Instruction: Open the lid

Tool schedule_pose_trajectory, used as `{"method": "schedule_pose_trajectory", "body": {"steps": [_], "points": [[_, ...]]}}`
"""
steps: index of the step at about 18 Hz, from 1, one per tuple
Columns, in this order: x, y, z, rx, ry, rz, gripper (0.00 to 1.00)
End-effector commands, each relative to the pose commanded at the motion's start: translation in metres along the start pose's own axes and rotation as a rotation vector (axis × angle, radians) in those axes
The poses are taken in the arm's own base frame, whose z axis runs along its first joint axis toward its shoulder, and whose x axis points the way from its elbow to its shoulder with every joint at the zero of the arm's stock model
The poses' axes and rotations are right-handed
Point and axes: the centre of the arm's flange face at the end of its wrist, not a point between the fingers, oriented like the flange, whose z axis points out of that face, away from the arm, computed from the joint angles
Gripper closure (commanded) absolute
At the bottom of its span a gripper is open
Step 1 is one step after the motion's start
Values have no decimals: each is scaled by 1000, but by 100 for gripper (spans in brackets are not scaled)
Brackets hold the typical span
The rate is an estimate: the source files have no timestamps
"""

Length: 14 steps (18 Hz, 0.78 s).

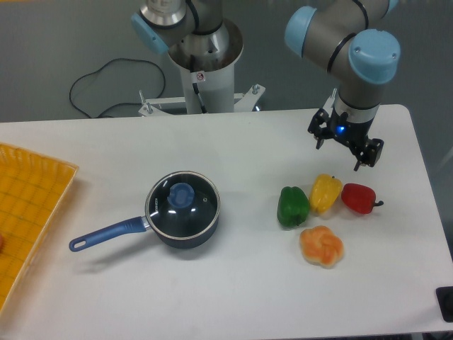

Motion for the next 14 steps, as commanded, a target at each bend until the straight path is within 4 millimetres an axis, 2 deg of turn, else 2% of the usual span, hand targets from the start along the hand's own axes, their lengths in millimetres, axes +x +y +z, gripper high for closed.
{"method": "schedule_pose_trajectory", "body": {"steps": [6,14], "points": [[2,-4,-1,-2,-2,0,0],[7,-4,13,-6,26,7,0]]}}
